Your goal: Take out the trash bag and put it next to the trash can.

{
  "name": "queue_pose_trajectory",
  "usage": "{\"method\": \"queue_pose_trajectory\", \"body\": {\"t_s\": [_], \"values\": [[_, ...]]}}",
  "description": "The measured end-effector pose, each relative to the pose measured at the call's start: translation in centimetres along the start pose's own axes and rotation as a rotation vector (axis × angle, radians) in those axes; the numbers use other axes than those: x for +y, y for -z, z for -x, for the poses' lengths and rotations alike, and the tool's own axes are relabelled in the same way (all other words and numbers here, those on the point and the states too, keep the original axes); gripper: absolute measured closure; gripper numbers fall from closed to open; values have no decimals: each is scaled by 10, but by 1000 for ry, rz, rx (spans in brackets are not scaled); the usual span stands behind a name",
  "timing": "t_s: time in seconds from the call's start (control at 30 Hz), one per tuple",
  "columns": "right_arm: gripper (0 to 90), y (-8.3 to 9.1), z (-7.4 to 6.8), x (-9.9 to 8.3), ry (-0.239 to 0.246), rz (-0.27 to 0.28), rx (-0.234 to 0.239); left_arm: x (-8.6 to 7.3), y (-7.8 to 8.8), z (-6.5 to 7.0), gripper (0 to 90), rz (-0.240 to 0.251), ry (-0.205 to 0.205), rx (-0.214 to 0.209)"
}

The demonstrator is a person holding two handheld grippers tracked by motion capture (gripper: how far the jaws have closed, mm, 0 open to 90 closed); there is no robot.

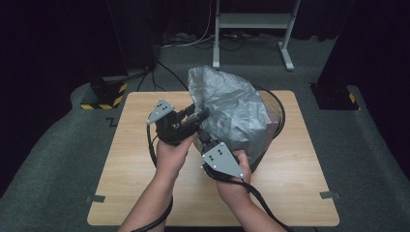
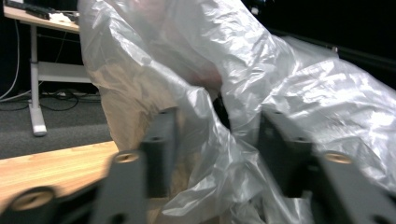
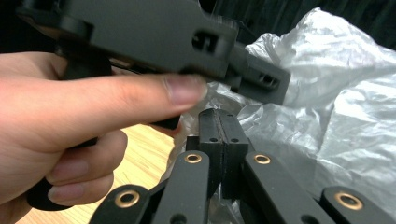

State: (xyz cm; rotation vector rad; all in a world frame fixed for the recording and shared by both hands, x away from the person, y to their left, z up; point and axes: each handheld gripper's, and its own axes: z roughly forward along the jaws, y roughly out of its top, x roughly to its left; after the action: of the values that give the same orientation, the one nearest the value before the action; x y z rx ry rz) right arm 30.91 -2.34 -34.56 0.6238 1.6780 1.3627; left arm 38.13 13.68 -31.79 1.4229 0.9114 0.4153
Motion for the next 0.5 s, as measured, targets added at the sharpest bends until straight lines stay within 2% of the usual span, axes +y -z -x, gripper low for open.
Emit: {"method": "queue_pose_trajectory", "body": {"t_s": [0.13, 0.23, 0.3, 0.5], "values": [[898, 4, 1, 2, -13, 8, 9, -2, -2, 1, 667, -1, -7, -1], [858, 8, 4, 5, -34, 20, 26, -3, -2, 1, 735, -6, -22, 8], [847, 12, 8, 8, -56, 34, 39, -5, -2, 1, 767, -2, -27, 16], [776, 27, 17, 22, -68, 75, 41, -6, -2, 1, 846, 16, -29, 31]]}}
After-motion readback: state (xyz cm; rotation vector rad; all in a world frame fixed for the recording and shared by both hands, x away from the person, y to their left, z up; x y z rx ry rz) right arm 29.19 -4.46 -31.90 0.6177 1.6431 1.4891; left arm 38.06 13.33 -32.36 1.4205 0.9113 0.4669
